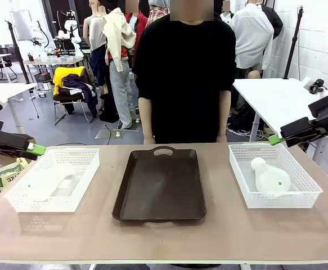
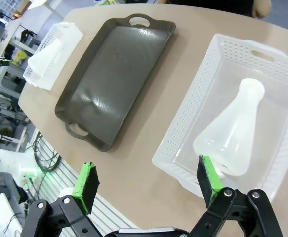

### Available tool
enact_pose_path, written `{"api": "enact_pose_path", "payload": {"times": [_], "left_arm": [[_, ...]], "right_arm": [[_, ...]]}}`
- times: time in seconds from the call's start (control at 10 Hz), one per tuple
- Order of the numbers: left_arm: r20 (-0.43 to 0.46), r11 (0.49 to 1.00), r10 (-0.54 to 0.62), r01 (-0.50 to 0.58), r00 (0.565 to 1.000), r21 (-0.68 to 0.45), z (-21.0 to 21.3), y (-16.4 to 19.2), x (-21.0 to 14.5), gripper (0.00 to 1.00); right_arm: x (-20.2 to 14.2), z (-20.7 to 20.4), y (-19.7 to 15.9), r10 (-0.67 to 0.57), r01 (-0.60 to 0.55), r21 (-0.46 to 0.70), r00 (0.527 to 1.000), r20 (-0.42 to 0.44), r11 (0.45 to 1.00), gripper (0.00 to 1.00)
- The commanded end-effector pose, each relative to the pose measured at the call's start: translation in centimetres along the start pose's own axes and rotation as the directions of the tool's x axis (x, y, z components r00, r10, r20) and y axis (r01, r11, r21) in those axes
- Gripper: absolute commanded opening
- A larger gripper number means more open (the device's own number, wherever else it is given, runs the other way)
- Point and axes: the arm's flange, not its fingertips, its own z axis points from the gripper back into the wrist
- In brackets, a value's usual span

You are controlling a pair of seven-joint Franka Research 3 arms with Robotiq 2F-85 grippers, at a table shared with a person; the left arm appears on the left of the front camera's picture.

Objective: Prepare the laboratory tools.
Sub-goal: Pick up the Big flask that the person points to.

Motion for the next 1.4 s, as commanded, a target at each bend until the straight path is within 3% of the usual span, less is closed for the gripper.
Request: {"api": "enact_pose_path", "payload": {"times": [0.0, 0.2, 0.3, 0.4, 1.3], "left_arm": [[0.01, 1.0, -0.016, 0.016, 1.0, -0.001, -0.3, -0.2, -0.2, 1.0], [0.006, 1.0, -0.016, 0.016, 1.0, -0.006, -0.7, -0.3, -0.1, 1.0], [-0.027, 0.993, 0.057, -0.06, 0.998, -0.104, -0.6, -0.5, 0.4, 1.0], [-0.003, 1.0, 0.0, 0.0, 1.0, 0.004, -0.3, -0.4, 0.0, 1.0], [-0.003, 1.0, 0.0, 0.0, 1.0, 0.004, -0.3, -0.4, 0.0, 1.0]], "right_arm": [[-2.7, -1.0, 0.6, 0.019, -0.018, 0.025, 1.0, -0.021, 1.0, 1.0], [-2.4, -1.6, 0.7, 0.009, -0.009, 0.029, 1.0, -0.026, 1.0, 1.0], [-0.4, -0.3, -0.1, 0.003, -0.003, 0.013, 1.0, -0.02, 1.0, 1.0], [-0.4, -0.3, -0.1, 0.003, -0.003, 0.013, 1.0, -0.02, 1.0, 1.0], [-0.4, -0.3, -0.1, 0.003, -0.003, 0.013, 1.0, -0.02, 1.0, 1.0]]}}
